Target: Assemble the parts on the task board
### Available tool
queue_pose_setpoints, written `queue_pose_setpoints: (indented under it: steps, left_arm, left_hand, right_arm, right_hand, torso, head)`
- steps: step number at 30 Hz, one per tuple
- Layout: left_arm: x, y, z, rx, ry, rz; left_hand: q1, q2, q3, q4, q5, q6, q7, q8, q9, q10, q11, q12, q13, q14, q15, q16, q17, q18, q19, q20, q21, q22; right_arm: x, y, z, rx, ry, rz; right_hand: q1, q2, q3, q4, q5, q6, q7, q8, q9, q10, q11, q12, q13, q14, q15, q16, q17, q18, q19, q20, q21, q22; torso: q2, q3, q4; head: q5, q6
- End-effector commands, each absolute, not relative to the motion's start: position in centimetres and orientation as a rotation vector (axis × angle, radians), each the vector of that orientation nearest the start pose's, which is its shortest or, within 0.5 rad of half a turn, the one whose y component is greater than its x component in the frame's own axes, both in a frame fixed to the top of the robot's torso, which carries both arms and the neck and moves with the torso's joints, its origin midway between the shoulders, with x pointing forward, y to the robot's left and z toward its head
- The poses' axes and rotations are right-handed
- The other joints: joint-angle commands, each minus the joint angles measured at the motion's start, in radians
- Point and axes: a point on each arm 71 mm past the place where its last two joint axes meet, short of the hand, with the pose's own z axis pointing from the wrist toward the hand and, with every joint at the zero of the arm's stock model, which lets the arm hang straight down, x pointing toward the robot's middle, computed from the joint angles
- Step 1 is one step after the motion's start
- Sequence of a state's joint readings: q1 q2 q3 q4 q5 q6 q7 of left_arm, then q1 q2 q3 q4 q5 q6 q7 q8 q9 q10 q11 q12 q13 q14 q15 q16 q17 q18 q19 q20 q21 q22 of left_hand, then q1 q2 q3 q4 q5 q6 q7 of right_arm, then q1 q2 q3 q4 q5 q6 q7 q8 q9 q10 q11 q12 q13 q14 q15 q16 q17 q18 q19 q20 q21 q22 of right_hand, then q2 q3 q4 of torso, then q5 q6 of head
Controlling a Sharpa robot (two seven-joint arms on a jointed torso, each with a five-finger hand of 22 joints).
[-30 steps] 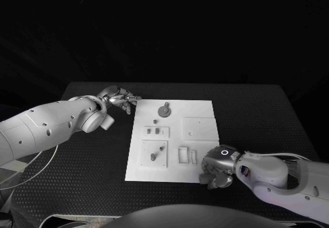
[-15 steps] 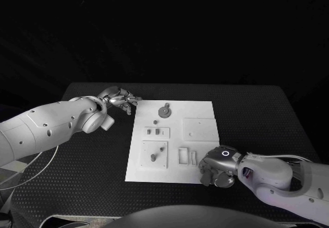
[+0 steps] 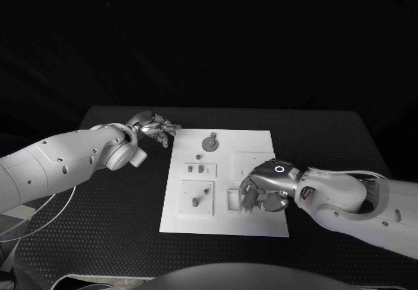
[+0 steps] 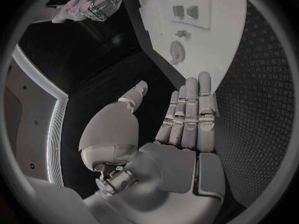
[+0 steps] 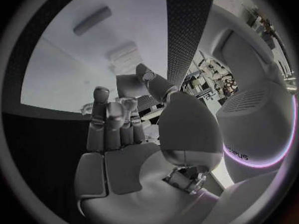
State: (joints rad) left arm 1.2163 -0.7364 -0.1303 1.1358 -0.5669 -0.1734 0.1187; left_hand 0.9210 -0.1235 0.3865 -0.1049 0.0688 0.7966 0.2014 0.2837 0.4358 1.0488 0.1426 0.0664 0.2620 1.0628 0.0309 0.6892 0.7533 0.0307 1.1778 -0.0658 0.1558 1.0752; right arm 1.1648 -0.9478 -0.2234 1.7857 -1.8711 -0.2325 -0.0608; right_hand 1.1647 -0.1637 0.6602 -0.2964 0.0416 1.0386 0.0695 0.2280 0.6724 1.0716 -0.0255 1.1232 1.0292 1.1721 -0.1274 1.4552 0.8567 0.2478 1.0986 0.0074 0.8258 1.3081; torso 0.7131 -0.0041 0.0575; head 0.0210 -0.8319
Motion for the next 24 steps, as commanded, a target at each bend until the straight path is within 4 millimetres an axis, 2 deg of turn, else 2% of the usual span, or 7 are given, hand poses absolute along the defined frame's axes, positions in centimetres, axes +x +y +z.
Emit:
queue_pose_setpoints:
  steps: [1,5,11,13,24]
  left_arm:
    - [53.8,26.4,-23.4,-0.666,1.826,-0.979]
    - [53.8,26.3,-23.5,-0.666,1.827,-0.981]
    - [53.9,26.2,-23.5,-0.664,1.828,-0.984]
    - [53.9,26.2,-23.5,-0.664,1.829,-0.984]
    - [54.2,26.9,-23.6,-0.672,1.819,-0.964]
  left_hand:
    - [0.003,-0.002,-0.005,-0.001,-0.004,-0.005,0.002,-0.001,-0.001,-0.006,0.001,0.002,-0.001,0.008,0.002,-0.006,0.001,0.070,0.005,0.000,-0.007,0.001]
    - [0.003,-0.001,-0.005,-0.001,-0.004,-0.006,0.002,-0.001,-0.001,-0.006,0.001,0.002,-0.001,0.008,0.002,-0.006,0.001,0.070,0.005,0.000,-0.007,0.001]
    - [0.003,-0.001,-0.005,-0.001,-0.004,-0.006,0.003,-0.001,-0.001,-0.007,0.001,0.002,-0.001,0.008,0.002,-0.007,0.001,0.070,0.005,0.000,-0.007,0.001]
    - [0.003,-0.001,-0.006,-0.001,-0.004,-0.006,0.003,-0.001,-0.001,-0.007,0.001,0.002,-0.001,0.008,0.002,-0.007,0.001,0.070,0.005,0.000,-0.007,0.001]
    - [0.003,0.000,-0.006,-0.001,-0.004,-0.007,0.003,-0.001,-0.001,-0.008,0.001,0.002,-0.002,0.008,0.002,-0.007,0.002,0.070,0.005,0.000,-0.008,0.001]
  right_arm:
    - [39.0,-15.5,-23.6,-0.795,1.648,0.746]
    - [40.4,-13.6,-23.4,-0.854,1.601,0.770]
    - [41.2,-11.8,-23.8,-0.927,1.572,0.784]
    - [41.2,-11.2,-24.1,-0.967,1.553,0.785]
    - [40.8,-10.4,-25.2,-1.043,1.572,0.797]
  right_hand:
    - [0.008,0.017,0.014,0.004,0.007,0.028,0.012,0.007,0.001,-0.010,-0.001,0.008,0.003,-0.010,-0.001,0.006,0.003,0.014,-0.008,0.001,0.006,0.023]
    - [0.012,0.019,0.015,0.004,0.007,0.026,0.013,0.005,-0.001,-0.016,0.000,0.013,0.005,-0.016,0.000,0.010,0.005,0.014,-0.012,0.001,0.009,0.023]
    - [0.015,0.019,0.016,0.004,0.007,0.024,0.015,0.004,-0.002,-0.026,0.002,0.017,0.007,-0.024,0.001,0.013,0.008,0.014,-0.019,0.002,0.013,0.023]
    - [0.016,0.019,0.015,0.004,0.007,0.023,0.016,0.003,-0.003,-0.031,0.003,0.020,0.009,-0.030,0.003,0.016,0.010,0.014,-0.025,0.004,0.015,0.023]
    - [0.044,0.013,0.017,0.003,0.007,-0.003,0.020,-0.008,-0.010,-0.103,0.010,0.035,0.016,-0.100,0.012,0.029,0.019,0.013,-0.089,0.029,0.023,0.023]
  torso:
    - [0.001,0.0015,0.0014]
    - [0.001,0.0015,0.0008]
    - [0.001,-0.0007,0.0028]
    - [0.001,0.0001,0.0023]
    - [0.001,0.0009,-0.0006]
  head:
    - [0.005,0.004]
    - [0.006,0.005]
    - [0.010,0.006]
    - [0.013,0.005]
    - [0.020,0.002]
